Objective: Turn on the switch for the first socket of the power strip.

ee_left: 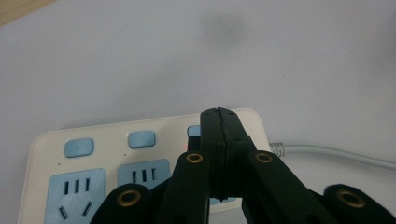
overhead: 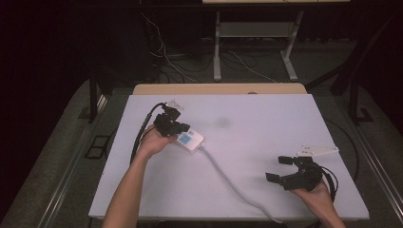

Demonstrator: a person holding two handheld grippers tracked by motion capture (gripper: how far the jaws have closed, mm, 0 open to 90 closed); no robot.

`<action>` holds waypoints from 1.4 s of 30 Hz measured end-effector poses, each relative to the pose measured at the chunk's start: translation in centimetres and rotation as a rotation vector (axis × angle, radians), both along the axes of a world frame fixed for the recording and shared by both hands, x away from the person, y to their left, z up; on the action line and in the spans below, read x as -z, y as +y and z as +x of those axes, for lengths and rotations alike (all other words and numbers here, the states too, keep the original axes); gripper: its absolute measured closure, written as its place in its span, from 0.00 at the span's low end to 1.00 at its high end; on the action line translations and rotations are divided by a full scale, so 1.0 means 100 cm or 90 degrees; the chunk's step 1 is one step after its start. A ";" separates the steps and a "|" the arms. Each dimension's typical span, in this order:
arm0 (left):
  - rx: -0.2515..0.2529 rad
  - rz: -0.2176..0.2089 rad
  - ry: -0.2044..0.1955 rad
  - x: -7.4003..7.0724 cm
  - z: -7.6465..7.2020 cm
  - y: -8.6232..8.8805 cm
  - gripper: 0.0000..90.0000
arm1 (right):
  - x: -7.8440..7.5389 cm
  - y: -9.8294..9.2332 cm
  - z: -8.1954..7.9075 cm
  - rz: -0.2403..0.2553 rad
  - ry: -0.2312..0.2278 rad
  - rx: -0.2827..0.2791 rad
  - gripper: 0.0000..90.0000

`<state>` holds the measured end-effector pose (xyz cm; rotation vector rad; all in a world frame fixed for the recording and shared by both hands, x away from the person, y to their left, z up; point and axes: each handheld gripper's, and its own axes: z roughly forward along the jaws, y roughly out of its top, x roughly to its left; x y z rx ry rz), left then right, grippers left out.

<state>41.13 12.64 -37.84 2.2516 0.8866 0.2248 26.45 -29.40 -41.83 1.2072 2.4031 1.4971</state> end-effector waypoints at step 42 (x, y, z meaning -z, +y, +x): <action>-0.056 -0.169 -0.056 -0.018 -0.087 0.050 0.14 | 0.000 0.001 0.000 0.000 0.002 -0.004 0.04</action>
